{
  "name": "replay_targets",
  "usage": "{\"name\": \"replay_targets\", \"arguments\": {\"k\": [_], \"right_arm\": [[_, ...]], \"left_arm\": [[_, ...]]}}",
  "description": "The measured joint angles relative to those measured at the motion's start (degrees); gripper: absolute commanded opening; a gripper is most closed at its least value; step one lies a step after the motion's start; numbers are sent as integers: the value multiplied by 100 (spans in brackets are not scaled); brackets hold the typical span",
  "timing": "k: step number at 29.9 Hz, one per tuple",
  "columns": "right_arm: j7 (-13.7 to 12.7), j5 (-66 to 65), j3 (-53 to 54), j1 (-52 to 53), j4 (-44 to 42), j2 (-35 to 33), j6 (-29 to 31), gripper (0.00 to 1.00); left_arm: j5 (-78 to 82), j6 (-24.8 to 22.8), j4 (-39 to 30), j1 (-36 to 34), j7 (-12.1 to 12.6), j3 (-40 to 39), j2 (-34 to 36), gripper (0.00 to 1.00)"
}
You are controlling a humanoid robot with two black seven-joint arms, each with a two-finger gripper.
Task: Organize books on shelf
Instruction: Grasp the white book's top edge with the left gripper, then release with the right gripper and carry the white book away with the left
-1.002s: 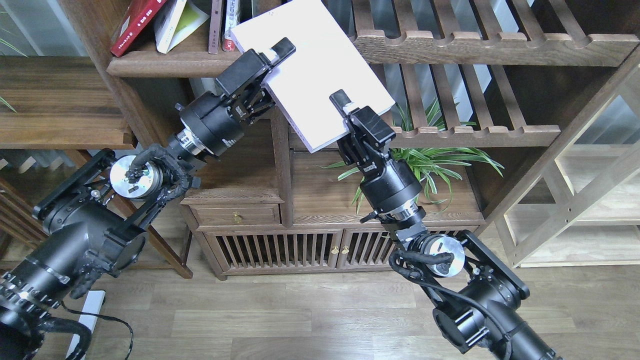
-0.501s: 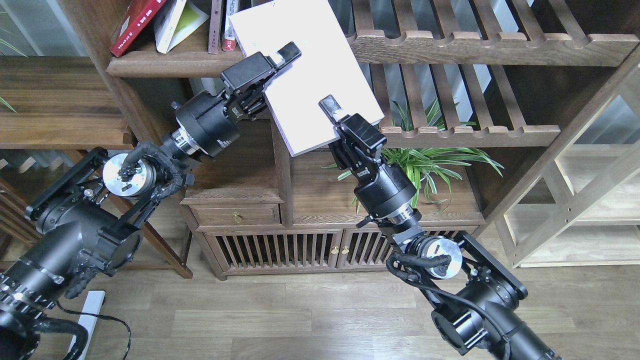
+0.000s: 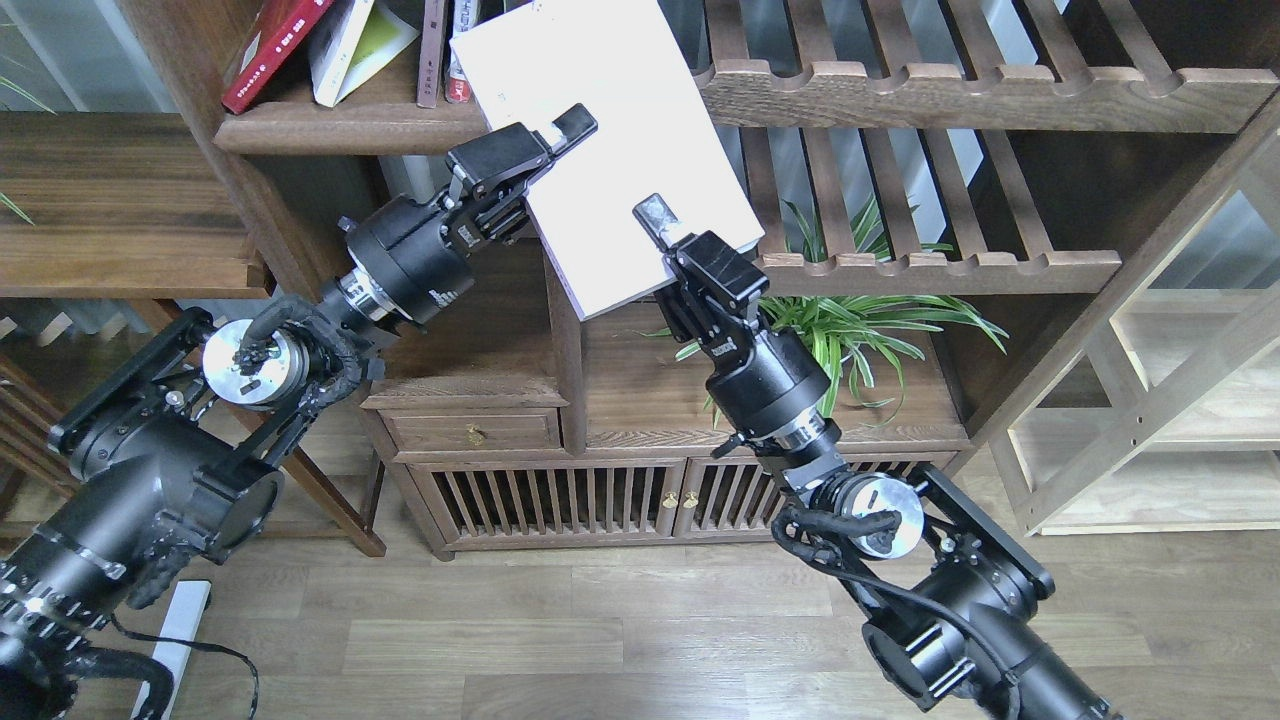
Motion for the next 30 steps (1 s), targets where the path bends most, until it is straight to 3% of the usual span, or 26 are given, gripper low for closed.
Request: {"name": "replay_targets", "arguments": {"k": [2,5,20,30], "right_arm": [[1,-47,23,-8,0,0,0,52],[1,-175,69,-7,0,0,0,60],[11,-380,399,13,0,0,0,69],[23,-380,484,105,-8,0,0,77]], "left_arm": [[17,0,0,16,47,22,45,2],[46,0,0,20,77,31,101,2],[444,0,-164,13,54,5,697,4],[1059,0,-1310,12,-41,-163,2135,4]]}}
